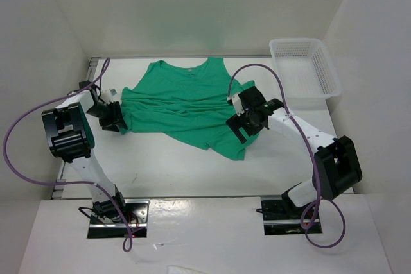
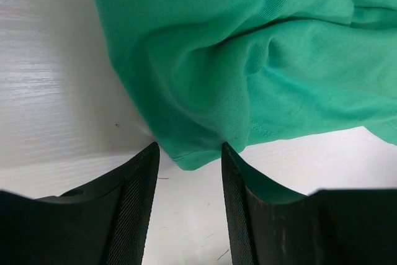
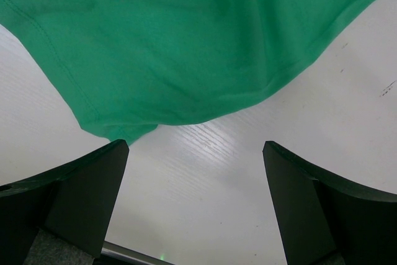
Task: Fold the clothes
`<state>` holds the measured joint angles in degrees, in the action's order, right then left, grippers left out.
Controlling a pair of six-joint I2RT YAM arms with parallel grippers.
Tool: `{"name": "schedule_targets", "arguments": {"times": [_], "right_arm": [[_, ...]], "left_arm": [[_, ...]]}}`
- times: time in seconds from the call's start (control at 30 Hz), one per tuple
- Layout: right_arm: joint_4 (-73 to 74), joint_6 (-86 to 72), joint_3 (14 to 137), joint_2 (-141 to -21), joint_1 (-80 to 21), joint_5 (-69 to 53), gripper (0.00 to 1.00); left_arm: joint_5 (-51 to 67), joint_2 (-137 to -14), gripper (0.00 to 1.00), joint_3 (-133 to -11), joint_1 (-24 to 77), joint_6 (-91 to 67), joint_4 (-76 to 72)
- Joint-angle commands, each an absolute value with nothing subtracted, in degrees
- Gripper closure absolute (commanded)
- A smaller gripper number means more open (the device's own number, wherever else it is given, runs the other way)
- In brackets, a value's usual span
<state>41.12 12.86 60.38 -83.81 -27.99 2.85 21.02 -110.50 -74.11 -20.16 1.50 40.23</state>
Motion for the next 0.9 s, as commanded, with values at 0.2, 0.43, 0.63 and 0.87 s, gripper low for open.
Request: {"name": "schedule_targets", "arguments": {"times": [0.2, 0.43, 0.63, 0.87], "right_arm": [[39.1, 12.0, 60.1, -83.2, -28.7, 4.1, 0.02], [39.1, 12.0, 60.1, -83.2, -28.7, 4.1, 0.02], [39.1, 11.5, 60.1, -83.8, -28.7, 5.2, 0.02], [39.1, 11.0, 60.1, -86.7, -28.7, 5.2, 0.02]], "left_arm": [[23.6, -112.8, 0.54, -73.3, -20.4, 2.8, 39.8], [23.6, -113.3, 0.62, -73.3, -20.4, 2.8, 39.8], [21.5, -111.8, 1.0, -73.3, -20.4, 2.8, 39.8], [18.0, -107.1, 1.0, -73.3, -20.4, 2.8, 40.3]]}}
